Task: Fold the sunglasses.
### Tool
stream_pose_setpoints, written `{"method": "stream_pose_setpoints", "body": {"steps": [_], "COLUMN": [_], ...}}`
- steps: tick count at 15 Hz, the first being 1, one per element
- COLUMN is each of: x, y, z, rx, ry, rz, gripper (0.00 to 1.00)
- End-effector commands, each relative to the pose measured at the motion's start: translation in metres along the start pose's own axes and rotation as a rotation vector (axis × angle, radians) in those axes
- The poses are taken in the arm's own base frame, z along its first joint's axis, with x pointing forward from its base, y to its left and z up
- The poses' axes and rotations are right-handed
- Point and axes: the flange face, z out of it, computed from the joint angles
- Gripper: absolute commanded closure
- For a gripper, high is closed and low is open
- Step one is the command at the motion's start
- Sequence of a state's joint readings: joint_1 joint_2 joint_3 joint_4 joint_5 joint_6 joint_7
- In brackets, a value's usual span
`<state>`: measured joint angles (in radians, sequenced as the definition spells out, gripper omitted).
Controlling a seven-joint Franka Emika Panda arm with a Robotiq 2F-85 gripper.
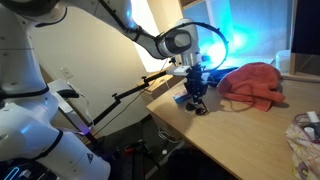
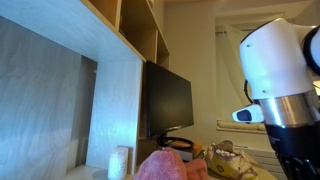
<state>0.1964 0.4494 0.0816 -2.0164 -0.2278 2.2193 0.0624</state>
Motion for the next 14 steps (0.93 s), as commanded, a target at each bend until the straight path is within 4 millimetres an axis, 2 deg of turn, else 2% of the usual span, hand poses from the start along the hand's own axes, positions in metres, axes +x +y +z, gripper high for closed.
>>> {"method": "stream_pose_setpoints", "body": {"steps": [1, 8, 14], "x": [0.001, 0.004, 0.006], "y": [-0.002, -0.008, -0.013], "z": [-0.002, -0.008, -0.042], "rx": [-0.027, -0.066, -0.056], "ry": [-0.012, 0.007, 0.083], "rz": [0.007, 0.001, -0.014], "gripper": [1.0, 0.99, 0.99]}}
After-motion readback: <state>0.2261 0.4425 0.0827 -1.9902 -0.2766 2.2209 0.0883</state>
